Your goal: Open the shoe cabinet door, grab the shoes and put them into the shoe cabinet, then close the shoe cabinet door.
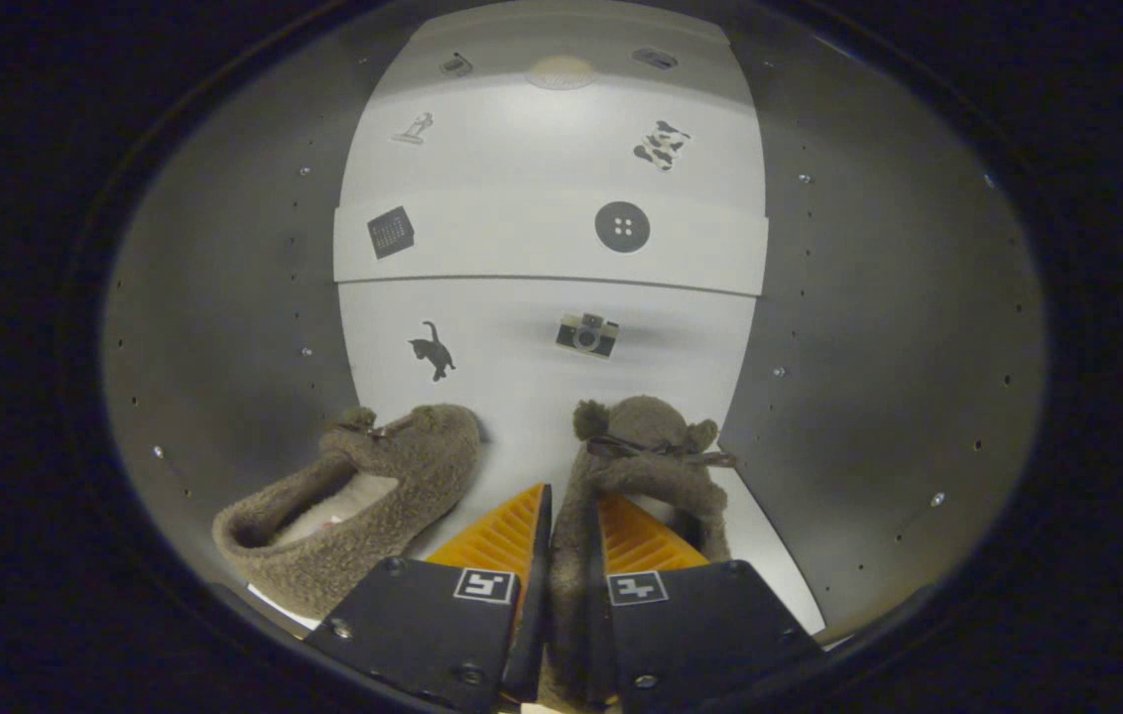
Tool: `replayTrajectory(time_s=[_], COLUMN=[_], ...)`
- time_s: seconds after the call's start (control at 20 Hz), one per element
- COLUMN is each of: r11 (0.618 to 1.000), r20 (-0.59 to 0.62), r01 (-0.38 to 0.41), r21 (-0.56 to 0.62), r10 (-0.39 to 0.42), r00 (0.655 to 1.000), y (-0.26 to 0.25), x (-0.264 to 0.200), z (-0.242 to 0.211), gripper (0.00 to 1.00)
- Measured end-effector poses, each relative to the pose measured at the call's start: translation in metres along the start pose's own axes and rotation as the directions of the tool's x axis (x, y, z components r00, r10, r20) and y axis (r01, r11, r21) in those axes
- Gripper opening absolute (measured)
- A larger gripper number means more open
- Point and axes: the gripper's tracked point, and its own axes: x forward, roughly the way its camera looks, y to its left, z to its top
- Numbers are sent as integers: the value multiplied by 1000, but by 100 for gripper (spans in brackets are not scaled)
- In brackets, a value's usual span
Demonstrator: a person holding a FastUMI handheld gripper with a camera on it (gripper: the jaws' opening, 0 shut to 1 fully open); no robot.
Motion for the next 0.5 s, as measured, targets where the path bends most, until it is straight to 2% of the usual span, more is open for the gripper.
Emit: replayTrajectory(time_s=[0.05,0.15,0.25,0.45,0.5], r11=[999,1000,1000,996,997], r20=[22,33,23,88,93], r01=[33,32,28,87,76], r21=[-10,1,6,7,2], r10=[-33,-32,-28,-88,-76], r00=[999,999,999,992,993], y=[-6,-4,-5,-18,-15], x=[-7,-12,-20,-62,-74], z=[6,7,4,20,23], gripper=[26,49,55,67,75])
